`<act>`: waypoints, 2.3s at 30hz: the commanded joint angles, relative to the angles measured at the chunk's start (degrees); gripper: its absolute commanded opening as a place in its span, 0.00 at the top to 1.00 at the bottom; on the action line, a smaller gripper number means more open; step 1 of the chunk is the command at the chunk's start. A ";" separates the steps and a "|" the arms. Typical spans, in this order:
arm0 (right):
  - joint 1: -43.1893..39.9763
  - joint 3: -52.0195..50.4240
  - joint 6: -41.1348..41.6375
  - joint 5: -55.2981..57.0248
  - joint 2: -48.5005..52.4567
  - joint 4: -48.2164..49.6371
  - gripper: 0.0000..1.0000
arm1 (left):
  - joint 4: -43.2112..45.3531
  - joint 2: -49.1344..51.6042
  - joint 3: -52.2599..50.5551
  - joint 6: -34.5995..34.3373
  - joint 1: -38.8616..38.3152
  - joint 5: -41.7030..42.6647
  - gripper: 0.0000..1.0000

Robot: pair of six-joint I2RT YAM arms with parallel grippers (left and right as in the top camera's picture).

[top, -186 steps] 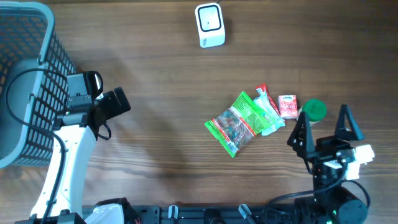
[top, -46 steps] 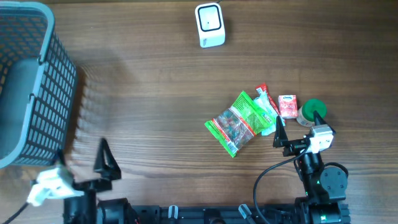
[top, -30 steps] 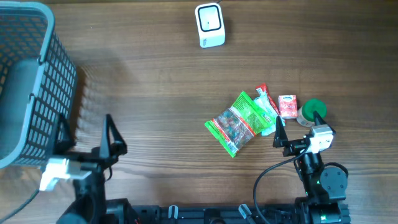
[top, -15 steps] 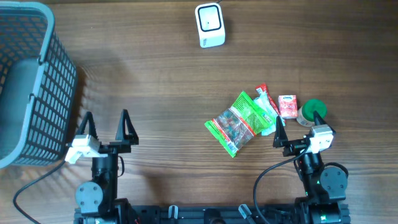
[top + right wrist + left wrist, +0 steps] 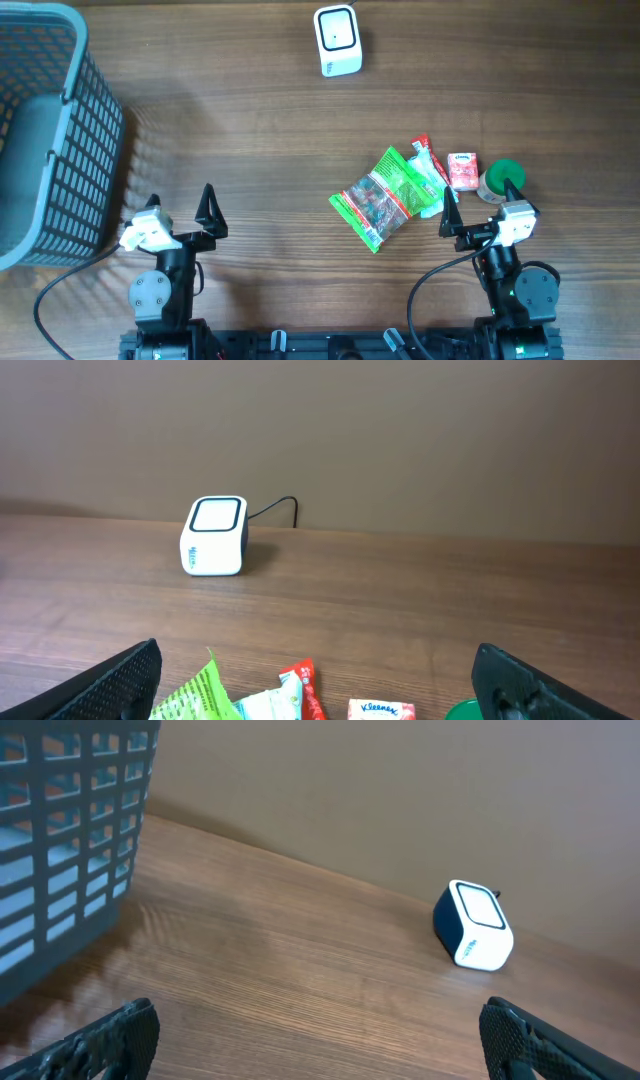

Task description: Scan the item barcode

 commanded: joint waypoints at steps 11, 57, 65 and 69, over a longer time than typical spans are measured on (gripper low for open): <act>-0.24 -0.07 0.63 0.92 -0.61 0.17 0.00 | -0.57 -0.42 -0.15 9.38 -0.28 0.55 0.00; -0.24 -0.07 0.61 0.92 -0.61 0.15 0.00 | -0.44 -0.39 -0.15 9.97 -0.26 1.07 0.00; -0.24 -0.07 0.63 0.92 -0.61 0.15 0.00 | -0.44 -0.39 -0.15 9.97 -0.26 1.07 0.00; -0.24 -0.07 0.61 0.92 -0.61 0.15 0.00 | -0.44 -0.39 -0.15 9.97 -0.26 1.07 0.00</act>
